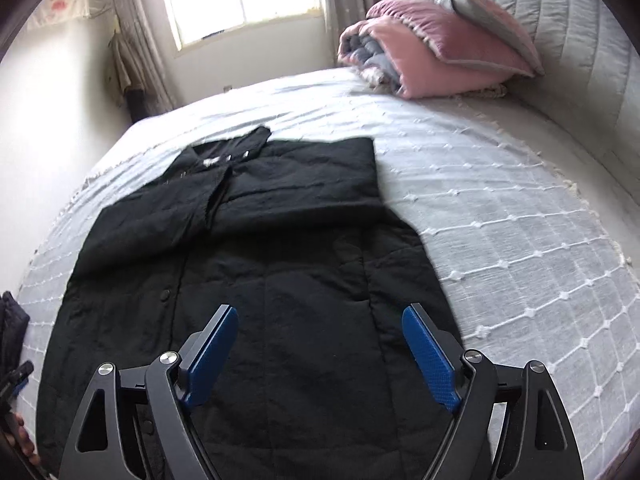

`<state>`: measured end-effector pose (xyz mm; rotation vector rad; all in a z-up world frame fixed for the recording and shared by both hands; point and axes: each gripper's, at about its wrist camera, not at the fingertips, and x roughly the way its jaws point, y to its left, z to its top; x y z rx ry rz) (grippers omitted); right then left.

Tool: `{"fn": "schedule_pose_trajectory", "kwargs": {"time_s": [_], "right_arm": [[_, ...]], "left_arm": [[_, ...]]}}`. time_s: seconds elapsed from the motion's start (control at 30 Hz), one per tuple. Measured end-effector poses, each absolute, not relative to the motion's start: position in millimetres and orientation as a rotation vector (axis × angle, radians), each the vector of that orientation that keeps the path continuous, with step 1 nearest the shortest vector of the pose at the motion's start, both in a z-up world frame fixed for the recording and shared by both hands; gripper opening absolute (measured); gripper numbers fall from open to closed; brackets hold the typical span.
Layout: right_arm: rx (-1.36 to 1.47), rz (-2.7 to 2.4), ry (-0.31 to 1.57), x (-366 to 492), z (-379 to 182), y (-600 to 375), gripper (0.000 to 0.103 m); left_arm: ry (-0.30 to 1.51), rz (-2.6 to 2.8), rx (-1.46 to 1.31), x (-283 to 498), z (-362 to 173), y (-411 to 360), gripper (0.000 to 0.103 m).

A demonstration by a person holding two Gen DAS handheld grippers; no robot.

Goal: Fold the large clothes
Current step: 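Move both grippers to the coat hem and close on it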

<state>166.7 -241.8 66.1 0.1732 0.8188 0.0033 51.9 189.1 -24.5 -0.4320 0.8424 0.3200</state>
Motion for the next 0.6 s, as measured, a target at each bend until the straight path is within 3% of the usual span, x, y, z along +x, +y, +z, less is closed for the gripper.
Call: {"fn": "schedule_pose_trajectory", "kwargs": {"time_s": [0.13,0.33,0.47,0.6], "right_arm": [[0.076,0.0,0.69,137,94,-237,0.091],[0.089,-0.009,0.758,85,72,-250,0.093],[0.19,-0.053,0.832,50,45,-285,0.093],[0.516,-0.1,0.889,16,12,-347,0.093]], "left_arm": [[0.857,0.312,-0.465,26,-25,209,0.09],[0.93,0.235,-0.578,-2,-40,223,0.089],[0.897,0.188,-0.591,-29,-39,218,0.08],[0.897,0.136,-0.61,-51,-44,208,0.068]]}}
